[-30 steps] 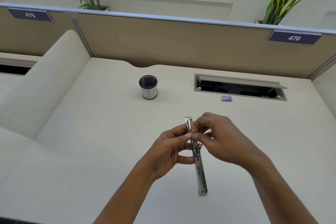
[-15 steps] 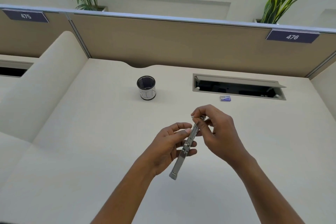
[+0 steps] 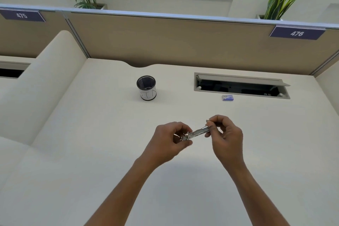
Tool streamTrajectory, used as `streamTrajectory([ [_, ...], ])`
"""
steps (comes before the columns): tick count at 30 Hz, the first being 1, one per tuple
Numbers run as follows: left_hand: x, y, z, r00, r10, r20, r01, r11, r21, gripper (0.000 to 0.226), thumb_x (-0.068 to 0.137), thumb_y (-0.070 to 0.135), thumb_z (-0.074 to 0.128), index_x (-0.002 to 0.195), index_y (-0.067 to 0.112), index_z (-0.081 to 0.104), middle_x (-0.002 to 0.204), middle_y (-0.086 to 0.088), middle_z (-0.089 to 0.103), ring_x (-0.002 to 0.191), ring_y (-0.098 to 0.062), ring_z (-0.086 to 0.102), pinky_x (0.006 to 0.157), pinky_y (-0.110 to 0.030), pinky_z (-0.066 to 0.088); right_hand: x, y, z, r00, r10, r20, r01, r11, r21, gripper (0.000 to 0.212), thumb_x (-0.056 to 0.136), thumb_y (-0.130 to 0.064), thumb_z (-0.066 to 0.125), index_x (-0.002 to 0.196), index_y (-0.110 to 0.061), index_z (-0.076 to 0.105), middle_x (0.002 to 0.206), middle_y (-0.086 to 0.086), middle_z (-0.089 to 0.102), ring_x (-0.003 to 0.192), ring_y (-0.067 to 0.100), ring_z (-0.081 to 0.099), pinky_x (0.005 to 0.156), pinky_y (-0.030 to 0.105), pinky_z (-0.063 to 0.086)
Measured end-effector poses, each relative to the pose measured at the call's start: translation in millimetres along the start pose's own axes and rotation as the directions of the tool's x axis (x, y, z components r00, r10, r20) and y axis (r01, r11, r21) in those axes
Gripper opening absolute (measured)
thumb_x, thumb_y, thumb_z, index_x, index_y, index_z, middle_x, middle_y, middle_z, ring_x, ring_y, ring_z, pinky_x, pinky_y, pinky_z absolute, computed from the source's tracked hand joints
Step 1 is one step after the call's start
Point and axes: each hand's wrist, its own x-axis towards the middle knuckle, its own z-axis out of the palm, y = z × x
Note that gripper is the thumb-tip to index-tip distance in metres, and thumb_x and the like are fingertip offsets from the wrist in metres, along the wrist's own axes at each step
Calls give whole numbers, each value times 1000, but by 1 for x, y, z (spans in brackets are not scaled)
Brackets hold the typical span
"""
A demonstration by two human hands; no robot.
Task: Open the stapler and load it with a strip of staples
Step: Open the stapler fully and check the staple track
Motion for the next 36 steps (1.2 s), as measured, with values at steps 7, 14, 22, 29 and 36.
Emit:
streamTrajectory([
  [7, 30, -44, 9, 987, 159, -7, -148, 930, 337, 16, 84, 18, 78, 100, 24, 76, 89, 11, 70, 91, -17, 59, 81, -30, 52, -7, 46, 13, 990, 131, -44, -129, 990, 52, 10, 93, 3, 66, 89, -6, 67, 82, 6, 69, 72, 17, 73, 69, 46, 65],
  [14, 45, -96, 31, 999, 34, 22, -39, 942, 333, 18, 86, 18, 77, 103, 21, 78, 97, 1, 70, 93, -21, 60, 83, -31, 50, -8, 96, 29, 972, 230, -38, -233, 968, -95, 17, 92, 1, 65, 84, -13, 67, 78, 0, 72, 69, 17, 72, 70, 40, 62],
  [22, 50, -136, 50, 994, -83, 69, 50, 923, 382, 21, 85, 28, 71, 103, 23, 79, 99, -1, 73, 94, -24, 59, 85, -40, 50, -7, 139, 39, 970, 243, 7, -230, 925, -304, 15, 87, 2, 68, 89, -12, 70, 79, -5, 72, 77, 15, 70, 69, 3, 46],
  [29, 61, -150, 53, 993, -105, 61, 67, 889, 452, 21, 84, 31, 72, 104, 27, 80, 102, 3, 74, 99, -25, 62, 88, -43, 48, -1, 157, 37, 981, 177, 85, -119, 882, -457, 19, 91, -2, 66, 105, -8, 78, 89, 9, 75, 85, 28, 67, 80, 34, 51],
  [36, 62, -160, 55, 994, -109, 31, 82, 883, 463, 21, 87, 30, 76, 108, 27, 80, 107, 4, 74, 103, -23, 59, 87, -32, 35, 2, 160, 34, 980, 161, 115, -86, 869, -487, 16, 88, -2, 71, 98, -11, 80, 85, 6, 76, 84, 28, 65, 79, 35, 50],
])
